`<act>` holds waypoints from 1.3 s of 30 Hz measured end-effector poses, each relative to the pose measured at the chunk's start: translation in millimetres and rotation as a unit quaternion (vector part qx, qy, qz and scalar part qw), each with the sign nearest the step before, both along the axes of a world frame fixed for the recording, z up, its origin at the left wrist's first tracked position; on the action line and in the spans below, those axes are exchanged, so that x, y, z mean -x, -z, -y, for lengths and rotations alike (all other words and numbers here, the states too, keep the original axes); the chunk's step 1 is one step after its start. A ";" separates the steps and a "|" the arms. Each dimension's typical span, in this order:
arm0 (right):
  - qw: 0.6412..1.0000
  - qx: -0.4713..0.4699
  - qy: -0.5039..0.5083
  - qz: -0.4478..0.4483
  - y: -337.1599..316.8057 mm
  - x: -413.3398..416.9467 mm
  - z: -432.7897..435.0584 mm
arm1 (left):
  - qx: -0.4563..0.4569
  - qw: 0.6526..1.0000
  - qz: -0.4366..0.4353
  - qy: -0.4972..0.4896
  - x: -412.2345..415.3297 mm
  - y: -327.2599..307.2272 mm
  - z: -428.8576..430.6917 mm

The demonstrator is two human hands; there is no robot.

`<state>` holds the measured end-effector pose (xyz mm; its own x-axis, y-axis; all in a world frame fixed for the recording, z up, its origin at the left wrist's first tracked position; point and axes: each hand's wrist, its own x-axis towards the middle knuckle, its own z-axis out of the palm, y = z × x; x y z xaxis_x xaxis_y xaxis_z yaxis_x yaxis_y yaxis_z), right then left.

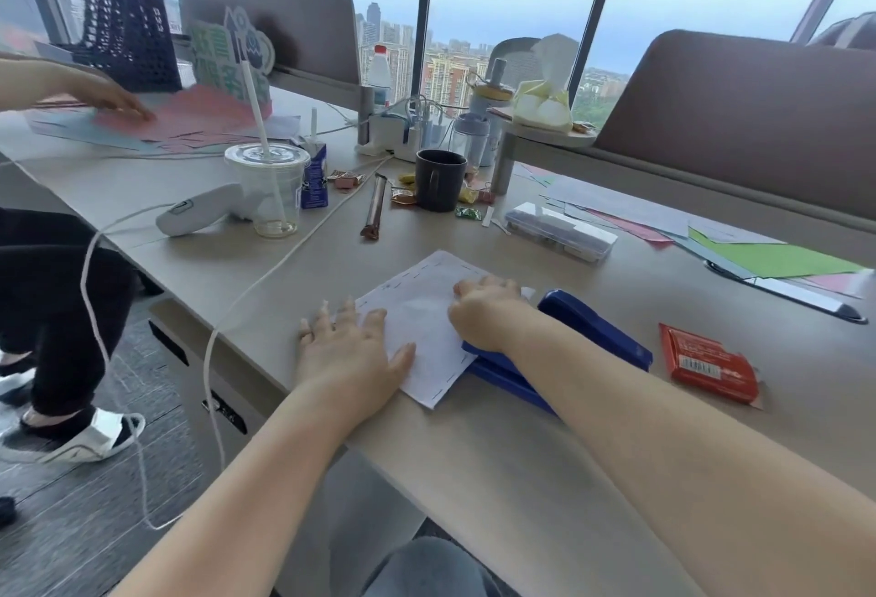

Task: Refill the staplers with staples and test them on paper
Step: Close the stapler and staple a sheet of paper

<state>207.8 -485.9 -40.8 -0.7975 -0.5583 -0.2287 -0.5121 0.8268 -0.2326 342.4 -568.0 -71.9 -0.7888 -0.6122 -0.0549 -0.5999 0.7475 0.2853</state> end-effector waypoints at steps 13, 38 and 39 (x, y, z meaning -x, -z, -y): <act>0.996 0.084 -0.014 -0.040 2.0 -1.5 -6.3 | 0.017 0.999 -0.016 0.028 2.0 3.7 0.2; 0.942 0.293 -0.151 -0.058 -18.4 -29.5 -63.9 | 0.091 0.953 -0.266 0.110 -18.5 1.8 -8.5; 0.942 0.273 -0.170 -0.090 -19.3 -31.7 -65.2 | 0.113 0.949 -0.281 0.088 -21.5 -0.2 -9.3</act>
